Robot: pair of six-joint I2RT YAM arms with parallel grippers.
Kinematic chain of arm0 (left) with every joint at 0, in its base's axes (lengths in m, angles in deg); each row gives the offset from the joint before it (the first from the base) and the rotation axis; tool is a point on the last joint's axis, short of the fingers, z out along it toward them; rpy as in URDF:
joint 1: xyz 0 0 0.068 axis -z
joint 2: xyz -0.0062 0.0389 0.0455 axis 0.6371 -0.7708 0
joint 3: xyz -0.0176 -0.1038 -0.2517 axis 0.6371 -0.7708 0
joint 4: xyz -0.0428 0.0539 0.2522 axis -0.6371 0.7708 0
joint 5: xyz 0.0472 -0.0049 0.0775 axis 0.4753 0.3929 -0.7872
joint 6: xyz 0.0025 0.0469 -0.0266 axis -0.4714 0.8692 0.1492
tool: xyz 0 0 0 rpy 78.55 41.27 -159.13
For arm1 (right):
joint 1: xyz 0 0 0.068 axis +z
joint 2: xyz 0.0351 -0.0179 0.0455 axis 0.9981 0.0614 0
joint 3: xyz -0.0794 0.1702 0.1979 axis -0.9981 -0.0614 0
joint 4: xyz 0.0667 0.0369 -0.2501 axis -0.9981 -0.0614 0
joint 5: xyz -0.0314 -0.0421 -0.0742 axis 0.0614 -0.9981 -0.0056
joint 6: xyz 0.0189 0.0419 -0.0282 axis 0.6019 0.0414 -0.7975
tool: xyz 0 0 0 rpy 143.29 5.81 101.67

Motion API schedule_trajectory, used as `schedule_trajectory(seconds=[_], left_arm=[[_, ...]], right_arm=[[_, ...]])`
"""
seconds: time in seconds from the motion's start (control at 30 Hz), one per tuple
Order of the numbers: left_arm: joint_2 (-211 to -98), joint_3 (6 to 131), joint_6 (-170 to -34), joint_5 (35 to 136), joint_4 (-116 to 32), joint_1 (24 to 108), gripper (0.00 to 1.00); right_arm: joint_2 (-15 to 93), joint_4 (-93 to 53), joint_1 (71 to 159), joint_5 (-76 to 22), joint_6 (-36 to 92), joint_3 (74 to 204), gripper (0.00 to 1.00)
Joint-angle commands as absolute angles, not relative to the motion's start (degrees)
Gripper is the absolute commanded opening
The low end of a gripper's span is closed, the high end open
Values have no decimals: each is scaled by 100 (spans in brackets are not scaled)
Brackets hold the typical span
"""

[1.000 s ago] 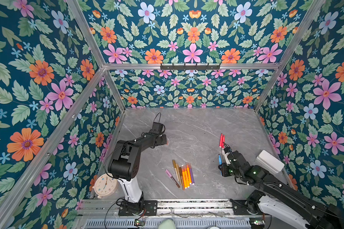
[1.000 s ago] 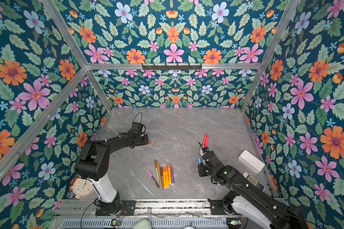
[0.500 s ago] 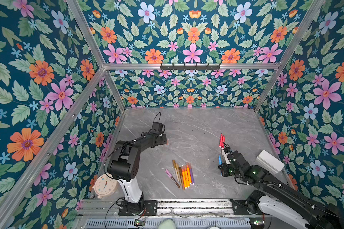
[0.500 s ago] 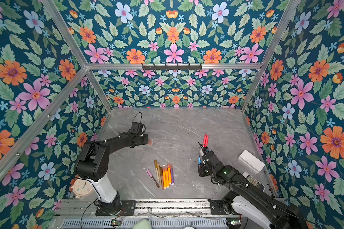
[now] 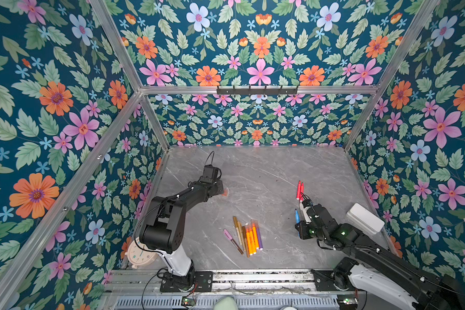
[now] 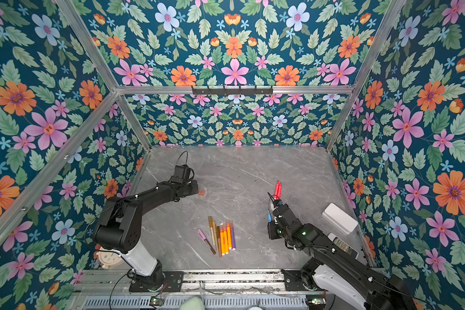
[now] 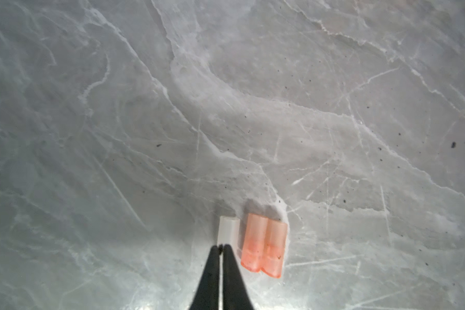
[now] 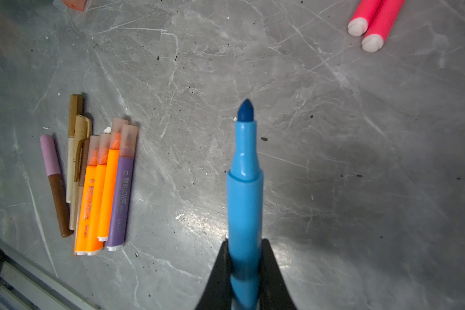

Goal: Open the pen caps

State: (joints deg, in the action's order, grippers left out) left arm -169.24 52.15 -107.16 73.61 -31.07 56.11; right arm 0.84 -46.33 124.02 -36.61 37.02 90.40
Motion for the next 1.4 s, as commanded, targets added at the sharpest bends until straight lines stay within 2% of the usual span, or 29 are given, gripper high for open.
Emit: schedule_trajectory(seconds=[0.0, 0.27, 0.57, 0.93, 1.13, 1.23, 1.37], left_arm=[[-16970, 5156, -10852, 7131, -3223, 5545, 0], [-17344, 5028, -10927, 7512, -3431, 5513, 7], [-17446, 5158, -10909, 7631, -3444, 5508, 28], [-17487, 5213, -10872, 7466, -3371, 5500, 28], [-16620, 4726, -11018, 7219, -3839, 5505, 26], [-15915, 4235, -11070, 7327, -4478, 5510, 31], [-15244, 3619, -11107, 7696, -5332, 5513, 35]], right_arm=[[85, -4562, 12402, -3692, 3663, 9071, 0], [92, -4556, 12402, -3680, 3664, 9070, 0], [90, -4555, 12401, -3684, 3665, 9063, 0], [76, -4564, 12401, -3691, 3665, 9057, 0], [32, -4651, 12365, -3752, 3725, 9093, 0], [22, -4629, 11793, -3275, 3710, 9120, 0], [162, -4264, 9883, -1670, 3878, 9077, 0]])
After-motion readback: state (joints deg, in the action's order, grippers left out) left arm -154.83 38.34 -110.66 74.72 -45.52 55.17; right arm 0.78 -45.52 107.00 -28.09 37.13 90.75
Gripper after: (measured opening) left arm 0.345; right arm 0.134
